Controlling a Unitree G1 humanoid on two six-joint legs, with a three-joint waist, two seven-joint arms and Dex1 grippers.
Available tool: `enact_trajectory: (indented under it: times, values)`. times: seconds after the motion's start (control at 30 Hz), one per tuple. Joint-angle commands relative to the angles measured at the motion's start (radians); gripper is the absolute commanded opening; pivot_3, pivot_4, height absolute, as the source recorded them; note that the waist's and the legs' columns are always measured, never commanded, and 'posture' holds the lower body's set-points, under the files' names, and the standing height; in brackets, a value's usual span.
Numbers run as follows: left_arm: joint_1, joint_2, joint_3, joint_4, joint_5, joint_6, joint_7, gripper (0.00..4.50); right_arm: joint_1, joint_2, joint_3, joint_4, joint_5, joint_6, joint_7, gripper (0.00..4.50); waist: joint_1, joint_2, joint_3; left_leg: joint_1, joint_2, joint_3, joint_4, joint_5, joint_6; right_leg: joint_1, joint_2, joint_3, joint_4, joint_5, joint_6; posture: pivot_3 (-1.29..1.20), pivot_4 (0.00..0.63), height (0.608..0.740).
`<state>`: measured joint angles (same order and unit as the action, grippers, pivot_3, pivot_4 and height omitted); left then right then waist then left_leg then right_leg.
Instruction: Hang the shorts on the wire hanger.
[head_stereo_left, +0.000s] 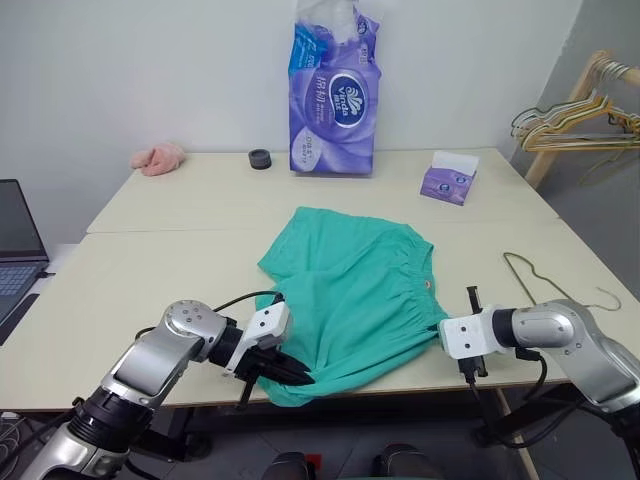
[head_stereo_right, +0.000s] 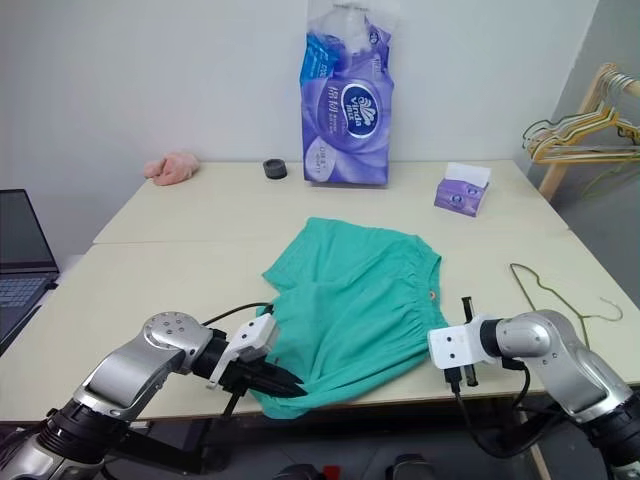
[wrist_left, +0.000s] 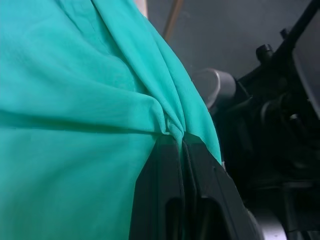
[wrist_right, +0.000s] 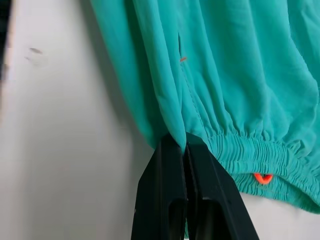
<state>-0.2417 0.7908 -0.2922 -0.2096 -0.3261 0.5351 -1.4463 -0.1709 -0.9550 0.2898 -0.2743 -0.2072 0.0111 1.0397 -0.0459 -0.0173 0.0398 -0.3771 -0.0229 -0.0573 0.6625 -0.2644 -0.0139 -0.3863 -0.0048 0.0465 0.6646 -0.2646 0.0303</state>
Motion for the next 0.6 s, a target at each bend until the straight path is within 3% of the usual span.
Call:
enact_trajectory:
  times: [0.03, 0.53, 0.6]
  values:
    - [-0.010, 0.026, -0.010, -0.043, -0.030, 0.016, -0.027, 0.00, 0.025, -0.048, -0.061, -0.071, 0.041, 0.063, 0.049, 0.04, -0.001, 0.000, 0.000, 0.000, 0.000, 0.000, 0.000, 0.000, 0.000, 0.000, 0.000, 0.000, 0.000, 0.000, 0.000, -0.10, 0.000, 0.740]
    - [0.030, 0.048, -0.031, -0.112, -0.077, 0.019, -0.053, 0.00, 0.104, -0.106, -0.047, -0.187, 0.076, 0.164, 0.142, 0.04, -0.002, 0.000, 0.000, 0.000, 0.000, 0.001, 0.000, 0.000, 0.000, 0.000, 0.000, 0.000, 0.000, -0.003, 0.000, -0.10, 0.000, 0.740]
    - [0.033, 0.053, -0.033, -0.123, -0.090, 0.035, -0.057, 0.00, 0.106, -0.118, -0.046, -0.174, 0.064, 0.126, 0.145, 0.46, -0.001, 0.000, 0.000, 0.000, 0.000, 0.001, 0.000, -0.001, 0.000, 0.000, 0.000, 0.000, 0.000, -0.003, 0.000, -0.10, 0.000, 0.740]
